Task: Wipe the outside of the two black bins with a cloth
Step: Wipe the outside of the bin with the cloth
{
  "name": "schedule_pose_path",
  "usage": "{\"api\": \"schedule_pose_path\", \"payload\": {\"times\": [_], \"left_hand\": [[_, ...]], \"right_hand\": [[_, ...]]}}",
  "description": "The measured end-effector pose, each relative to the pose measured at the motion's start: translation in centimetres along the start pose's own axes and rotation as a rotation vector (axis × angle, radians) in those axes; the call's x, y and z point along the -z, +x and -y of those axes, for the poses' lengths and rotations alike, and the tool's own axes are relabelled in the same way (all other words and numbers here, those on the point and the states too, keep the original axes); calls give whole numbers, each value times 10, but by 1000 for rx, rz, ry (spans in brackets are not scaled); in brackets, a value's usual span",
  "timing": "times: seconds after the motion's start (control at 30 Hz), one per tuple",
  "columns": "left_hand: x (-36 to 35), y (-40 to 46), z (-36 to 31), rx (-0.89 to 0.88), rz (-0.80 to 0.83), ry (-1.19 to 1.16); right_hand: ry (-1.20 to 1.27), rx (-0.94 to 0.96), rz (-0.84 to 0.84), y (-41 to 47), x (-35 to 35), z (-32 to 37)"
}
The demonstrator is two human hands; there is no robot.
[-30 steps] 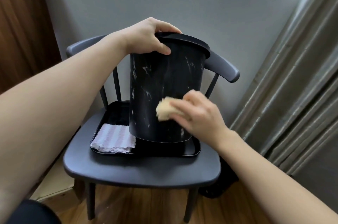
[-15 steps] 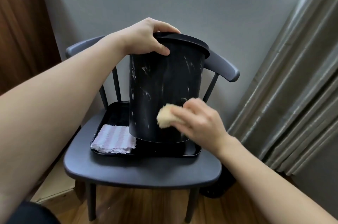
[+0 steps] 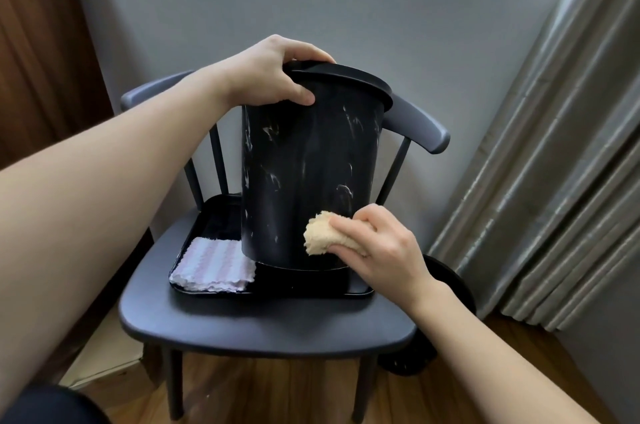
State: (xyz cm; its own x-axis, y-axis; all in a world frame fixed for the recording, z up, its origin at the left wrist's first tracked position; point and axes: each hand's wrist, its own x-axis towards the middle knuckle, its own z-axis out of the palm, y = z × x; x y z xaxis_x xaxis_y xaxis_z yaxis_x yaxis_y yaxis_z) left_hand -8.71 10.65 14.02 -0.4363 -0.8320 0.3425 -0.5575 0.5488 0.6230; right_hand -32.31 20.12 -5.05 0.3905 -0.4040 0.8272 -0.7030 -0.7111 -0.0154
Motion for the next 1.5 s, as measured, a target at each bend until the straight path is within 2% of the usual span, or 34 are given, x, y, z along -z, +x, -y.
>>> {"api": "schedule_pose_path", "payload": {"times": [0.1,0.2,0.27,0.63,0.87,0.97,1.13,1.2,1.37,1.43,1.5], "left_hand": [[-6,-2,-8,-15,-35,68],[-16,-3,-20,-35,-51,243],[-19,-2,-22,-30,-51,271],[-2,4,-6,-20,10,-53],[4,7,-3,16,46,-115],[6,9,-4,40,60,-82],[4,7,-2,34,48,-73],[5,6,0,34,38,-74],[7,4,4,33,46,-84],[7,5,3,29,48,-80],[6,5,2,29,46,-71]], "right_hand": [[40,-67,-25,-4,-3,0],[72,-49,17,-10,-7,4],[85,-44,29,-10,-8,5],[56,36,112,-14,-3,16],[-12,112,95,4,-1,13],[-54,73,27,33,1,5],[-120,-130,-116,91,7,-7],[-104,-112,-91,90,8,-4],[-95,153,151,48,10,10],[-113,165,160,56,12,7],[-127,77,97,80,13,3]]}}
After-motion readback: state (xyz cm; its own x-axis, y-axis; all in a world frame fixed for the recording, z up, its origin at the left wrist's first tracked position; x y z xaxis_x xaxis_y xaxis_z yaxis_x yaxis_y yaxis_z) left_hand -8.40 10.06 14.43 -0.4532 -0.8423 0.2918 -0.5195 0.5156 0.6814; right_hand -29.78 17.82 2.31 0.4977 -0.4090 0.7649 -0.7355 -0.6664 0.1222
